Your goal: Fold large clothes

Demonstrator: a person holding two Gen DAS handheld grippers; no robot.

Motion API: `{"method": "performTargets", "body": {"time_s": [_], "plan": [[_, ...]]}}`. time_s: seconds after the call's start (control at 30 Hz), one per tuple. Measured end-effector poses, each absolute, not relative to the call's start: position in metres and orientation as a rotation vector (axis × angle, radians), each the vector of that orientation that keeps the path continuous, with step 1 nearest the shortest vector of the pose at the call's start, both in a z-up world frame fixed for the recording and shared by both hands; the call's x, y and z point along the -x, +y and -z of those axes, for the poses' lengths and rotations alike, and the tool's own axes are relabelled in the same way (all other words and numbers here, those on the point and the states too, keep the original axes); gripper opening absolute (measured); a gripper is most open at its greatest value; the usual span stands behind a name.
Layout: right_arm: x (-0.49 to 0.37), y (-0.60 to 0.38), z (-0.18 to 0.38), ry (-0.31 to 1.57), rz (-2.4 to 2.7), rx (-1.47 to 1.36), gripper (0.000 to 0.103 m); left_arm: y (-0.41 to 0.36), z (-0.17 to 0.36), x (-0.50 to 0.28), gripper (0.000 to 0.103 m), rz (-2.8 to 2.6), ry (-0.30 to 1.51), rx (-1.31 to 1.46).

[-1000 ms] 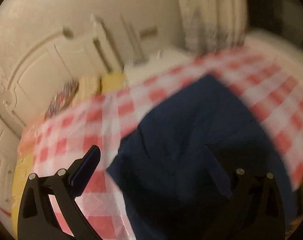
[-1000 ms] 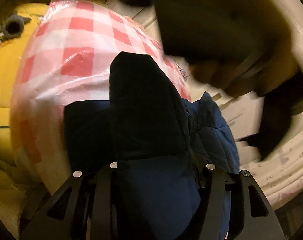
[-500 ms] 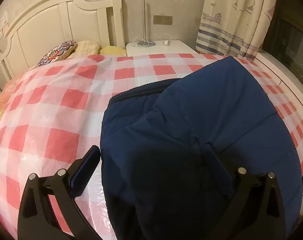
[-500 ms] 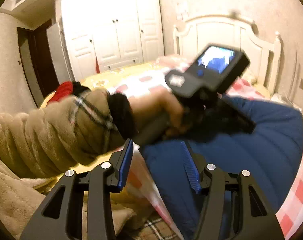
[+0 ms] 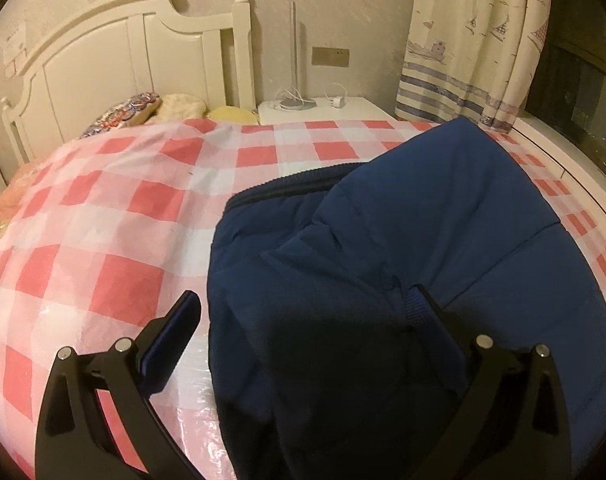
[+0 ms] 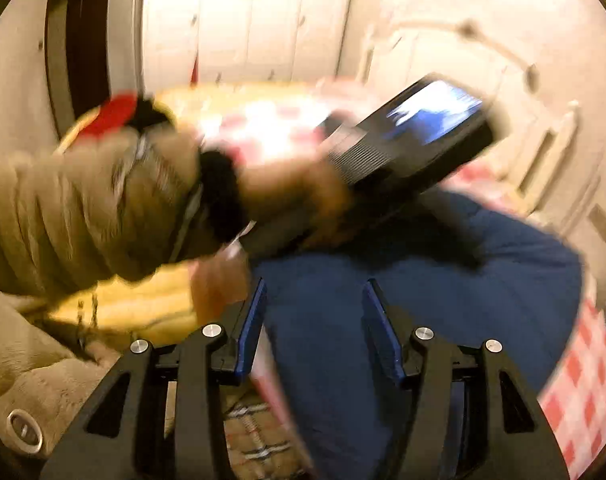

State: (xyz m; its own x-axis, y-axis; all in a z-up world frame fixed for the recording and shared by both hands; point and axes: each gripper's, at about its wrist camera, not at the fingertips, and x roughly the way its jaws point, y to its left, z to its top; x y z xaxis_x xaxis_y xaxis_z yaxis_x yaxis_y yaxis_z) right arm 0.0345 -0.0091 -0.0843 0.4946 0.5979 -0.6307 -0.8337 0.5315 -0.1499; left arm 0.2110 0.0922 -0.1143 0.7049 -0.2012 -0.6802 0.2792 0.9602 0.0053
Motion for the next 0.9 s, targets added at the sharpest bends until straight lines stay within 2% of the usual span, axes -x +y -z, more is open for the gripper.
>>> {"method": "performTargets", "body": {"time_s": [0.17, 0.27, 0.4, 0.6, 0.7, 0.83, 0.9], "plan": [[-0.115, -0.09, 0.046, 0.459, -0.639, 0.242, 0.058, 0.097, 0.117, -0.212, 0.101, 0.26, 0.737, -0.075], [-0.181, -0.127, 0.05, 0.524, -0.537, 0.086, 0.057, 0.103, 0.119, -0.215, 0.101, 0.277, 0.748, -0.04], [-0.259, -0.132, 0.077, 0.642, -0.471, 0.078, 0.051, 0.109, 0.122, -0.217, 0.101, 0.291, 0.752, 0.0], [-0.279, -0.099, 0.149, 0.786, -0.477, 0.154, 0.052, 0.118, 0.125, -0.219, 0.101, 0.237, 0.75, 0.026], [-0.283, -0.1, 0.135, 0.84, -0.479, 0.197, 0.051, 0.115, 0.125, -0.218, 0.101, 0.235, 0.746, 0.011], [-0.279, -0.114, 0.099, 0.703, -0.457, 0.11, 0.051, 0.116, 0.125, -0.218, 0.101, 0.236, 0.748, 0.013], [-0.284, -0.11, 0.101, 0.704, -0.501, 0.075, 0.051, 0.117, 0.126, -0.219, 0.101, 0.241, 0.754, 0.022]]}}
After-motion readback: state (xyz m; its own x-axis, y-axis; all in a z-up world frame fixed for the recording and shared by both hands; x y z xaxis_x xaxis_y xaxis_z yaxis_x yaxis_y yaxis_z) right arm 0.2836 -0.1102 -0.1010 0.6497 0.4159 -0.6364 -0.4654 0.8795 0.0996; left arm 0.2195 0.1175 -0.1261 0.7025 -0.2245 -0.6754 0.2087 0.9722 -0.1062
